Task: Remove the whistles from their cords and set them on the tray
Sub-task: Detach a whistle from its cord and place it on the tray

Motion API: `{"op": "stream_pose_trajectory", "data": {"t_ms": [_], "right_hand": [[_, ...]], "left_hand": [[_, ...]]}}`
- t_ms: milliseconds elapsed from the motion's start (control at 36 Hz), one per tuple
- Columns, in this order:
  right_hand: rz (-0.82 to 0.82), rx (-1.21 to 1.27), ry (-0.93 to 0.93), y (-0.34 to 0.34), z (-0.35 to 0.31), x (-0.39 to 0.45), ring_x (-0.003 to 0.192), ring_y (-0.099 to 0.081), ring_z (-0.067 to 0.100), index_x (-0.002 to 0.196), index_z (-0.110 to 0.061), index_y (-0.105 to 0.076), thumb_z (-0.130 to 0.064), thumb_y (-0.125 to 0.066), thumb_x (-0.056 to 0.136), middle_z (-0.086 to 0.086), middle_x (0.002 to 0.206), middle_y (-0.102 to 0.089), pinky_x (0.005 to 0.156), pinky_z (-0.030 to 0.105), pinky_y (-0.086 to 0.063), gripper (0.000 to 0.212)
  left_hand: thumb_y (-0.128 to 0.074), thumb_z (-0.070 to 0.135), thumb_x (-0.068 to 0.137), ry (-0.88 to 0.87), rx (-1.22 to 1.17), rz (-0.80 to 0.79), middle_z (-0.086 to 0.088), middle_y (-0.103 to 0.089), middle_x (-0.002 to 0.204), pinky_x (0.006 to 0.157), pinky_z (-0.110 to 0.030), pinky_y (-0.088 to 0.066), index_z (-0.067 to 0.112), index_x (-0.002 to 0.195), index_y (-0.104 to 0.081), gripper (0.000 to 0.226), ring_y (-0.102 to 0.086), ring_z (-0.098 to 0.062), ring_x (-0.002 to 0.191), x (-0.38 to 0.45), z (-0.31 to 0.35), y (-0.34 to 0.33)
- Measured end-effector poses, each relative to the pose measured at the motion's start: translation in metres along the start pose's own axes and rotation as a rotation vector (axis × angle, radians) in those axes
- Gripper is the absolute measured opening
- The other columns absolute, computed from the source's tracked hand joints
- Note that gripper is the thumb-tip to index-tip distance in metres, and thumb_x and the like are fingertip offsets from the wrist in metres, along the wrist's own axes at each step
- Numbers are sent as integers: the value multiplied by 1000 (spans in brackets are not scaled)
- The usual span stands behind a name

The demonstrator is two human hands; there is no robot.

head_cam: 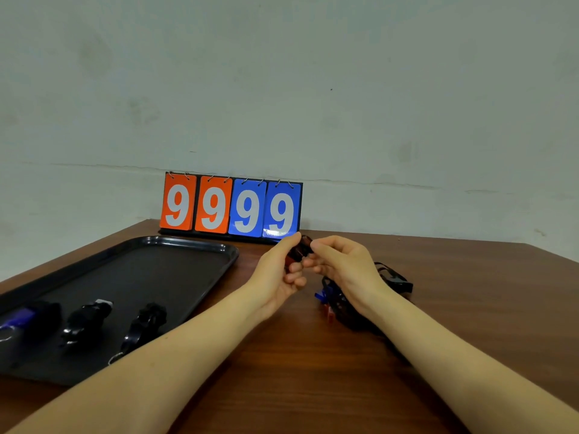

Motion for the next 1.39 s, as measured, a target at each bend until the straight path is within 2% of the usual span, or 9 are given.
{"op": "stream_pose_trajectory", "data": {"t_ms": [389, 583, 806, 889, 1028, 1083, 1167, 1250, 1389], "right_hand": [[-36, 94, -20, 0, -2, 2, 67, -64, 12, 91, -6, -64, -2, -54, 94, 6, 72, -65, 64, 20, -52, 12], [65, -368, 161, 4, -7, 4, 62, -61, 2, 89, -15, -67, -8, -58, 92, 0, 76, -68, 60, 16, -49, 11], [110, -513, 254, 5, -9, 1, 57, -57, -7, 87, -14, -66, -7, -58, 90, -2, 75, -64, 56, 7, -43, 11], [100, -514, 252, 3, -9, 0, 56, -55, -7, 84, -16, -63, -5, -56, 89, -3, 73, -62, 55, 7, -42, 14], [122, -495, 238, 7, -10, 1, 58, -51, -1, 83, -16, -63, -9, -55, 90, -6, 69, -58, 54, 10, -41, 13], [114, -506, 229, 9, -9, 2, 61, -48, 6, 85, -15, -64, -11, -54, 89, -3, 71, -57, 54, 13, -40, 12], [61, -458, 190, 7, -9, 1, 52, -42, 2, 81, -17, -64, -11, -53, 90, -10, 59, -52, 52, 15, -36, 16], [30, -374, 140, 5, -8, 0, 46, -37, 3, 74, -18, -63, -12, -51, 92, -13, 48, -46, 49, 19, -33, 22], [-150, -78, -10, -1, -7, -5, 49, -35, 10, 60, -24, -65, -11, -49, 96, -6, 54, -41, 47, 23, -30, 41]], "left_hand": [[-52, 32, 96, 18, -116, -44, 0, -35, 60, 44, -16, -37, 6, 99, -61, 28, -26, -8, 48, -2, 2, -4], [-52, 35, 95, 12, 49, -102, 3, -28, 52, 46, -20, -40, 7, 101, -58, 29, -21, -9, 45, -6, 3, -7], [-46, 48, 93, 90, 89, -160, 2, -23, 53, 44, -23, -38, 8, 74, -52, 44, -24, -11, 44, -12, 1, -12], [-54, 57, 84, 97, 80, -194, 0, -26, 57, 47, -22, -36, 9, 74, -54, 49, -28, -12, 50, -14, 4, -12], [-64, 42, 76, 81, 97, -270, 2, -28, 58, 49, -18, -37, 19, 65, -73, 28, -30, -9, 52, -16, 9, -19], [-66, 40, 74, 63, 81, -229, 1, -28, 58, 50, -19, -39, 15, 69, -71, 26, -30, -9, 53, -14, 8, -17], [-67, 44, 69, 25, 77, -144, 0, -29, 58, 53, -23, -40, 9, 80, -53, 39, -31, -11, 52, -10, 5, -13], [-61, 40, 85, -13, 49, -73, 0, -33, 58, 52, -23, -38, 9, 93, -51, 33, -31, -11, 52, -6, 4, -10], [-50, 35, 97, -100, 67, -5, 1, -41, 58, 47, -20, -33, 8, 108, -54, 30, -32, -9, 49, -2, 7, -4]]}}
Point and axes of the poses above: each hand's wrist, its own x-axis towards the middle knuckle, its own y-axis out of the back of the hand, z = x × y, the point moved 2 cm from there along x, towards the middle knuckle
